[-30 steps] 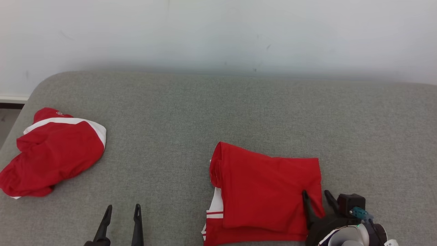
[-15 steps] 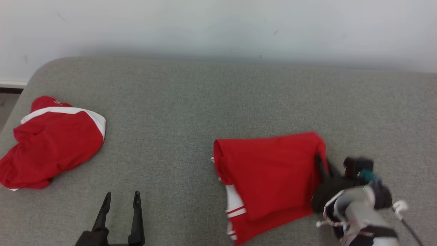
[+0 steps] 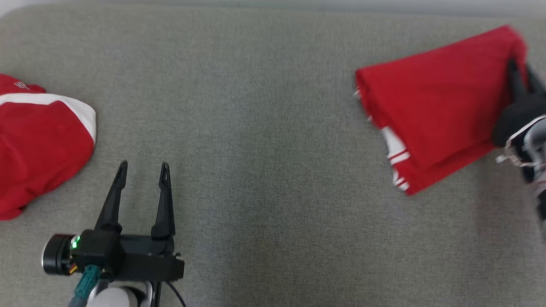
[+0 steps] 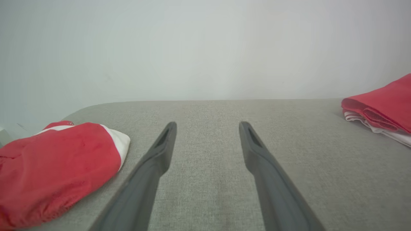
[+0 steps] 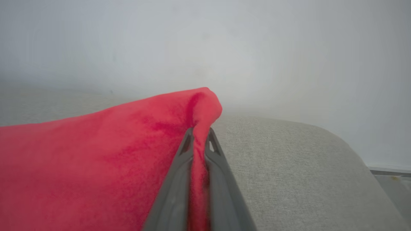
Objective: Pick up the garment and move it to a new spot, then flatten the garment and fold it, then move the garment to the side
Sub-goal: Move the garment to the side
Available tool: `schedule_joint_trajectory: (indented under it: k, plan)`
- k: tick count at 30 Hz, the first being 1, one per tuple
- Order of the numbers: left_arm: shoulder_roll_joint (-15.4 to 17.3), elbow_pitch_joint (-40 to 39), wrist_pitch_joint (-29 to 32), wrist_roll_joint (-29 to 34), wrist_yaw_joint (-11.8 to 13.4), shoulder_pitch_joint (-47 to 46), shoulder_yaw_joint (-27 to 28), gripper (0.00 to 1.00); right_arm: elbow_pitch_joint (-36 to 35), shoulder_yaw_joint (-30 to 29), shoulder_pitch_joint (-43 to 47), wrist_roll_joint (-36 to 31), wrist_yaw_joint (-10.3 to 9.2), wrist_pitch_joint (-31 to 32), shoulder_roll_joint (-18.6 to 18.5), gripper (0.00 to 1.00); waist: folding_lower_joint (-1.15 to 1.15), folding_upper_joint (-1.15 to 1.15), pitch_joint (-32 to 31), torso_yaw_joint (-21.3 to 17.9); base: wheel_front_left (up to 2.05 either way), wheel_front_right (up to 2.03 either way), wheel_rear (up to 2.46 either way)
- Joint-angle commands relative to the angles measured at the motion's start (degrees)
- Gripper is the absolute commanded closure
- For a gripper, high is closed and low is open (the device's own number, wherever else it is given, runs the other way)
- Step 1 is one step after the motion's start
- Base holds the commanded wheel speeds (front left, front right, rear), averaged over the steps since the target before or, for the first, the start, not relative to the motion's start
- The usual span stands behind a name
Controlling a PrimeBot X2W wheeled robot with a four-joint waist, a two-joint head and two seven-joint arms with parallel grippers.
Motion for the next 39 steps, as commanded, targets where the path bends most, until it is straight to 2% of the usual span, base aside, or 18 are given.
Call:
schedule_joint_trajectory:
  k: [1, 6, 15, 23, 39]
  plan:
    - [-0.1, -1.3, -0.1, 0.8, -0.5, -1.7, -0.2, 0.0, 0.2, 0.3, -2.3, -0.6, -0.17, 0.4, -2.2, 1.0, -0.02, -0.02, 6.8, -0.7, 0.0, 0.0, 0.0]
    - [0.0, -4.5, -0.1, 1.4, -1.4, -3.8, -1.0, 0.0, 0.9, 1.5, -7.2, -1.1, -0.17, 1.8, -8.3, 1.0, -0.02, -0.02, 10.9, -1.8, 0.0, 0.0, 0.0]
    - [2.9, -10.2, -0.1, 2.7, -2.0, -5.2, -0.6, 0.0, 0.1, 5.3, -15.0, -2.4, -0.17, 2.8, -13.0, 1.0, -0.02, -0.02, 16.5, -6.9, 0.0, 0.0, 0.0]
    - [6.1, -14.1, -0.1, 3.1, -2.3, -5.2, 0.7, 0.0, -0.4, 8.4, -19.4, -3.4, -0.17, 2.0, -13.6, 1.0, -0.02, -0.02, 19.6, -12.2, 0.0, 0.0, 0.0]
    - [8.3, -17.6, 0.0, 3.5, -2.0, -4.0, 2.3, 0.0, 0.3, 10.7, -25.1, -4.5, -0.17, 1.6, -14.6, 1.0, -0.02, -0.02, 22.3, -16.7, 0.0, 0.0, 0.0]
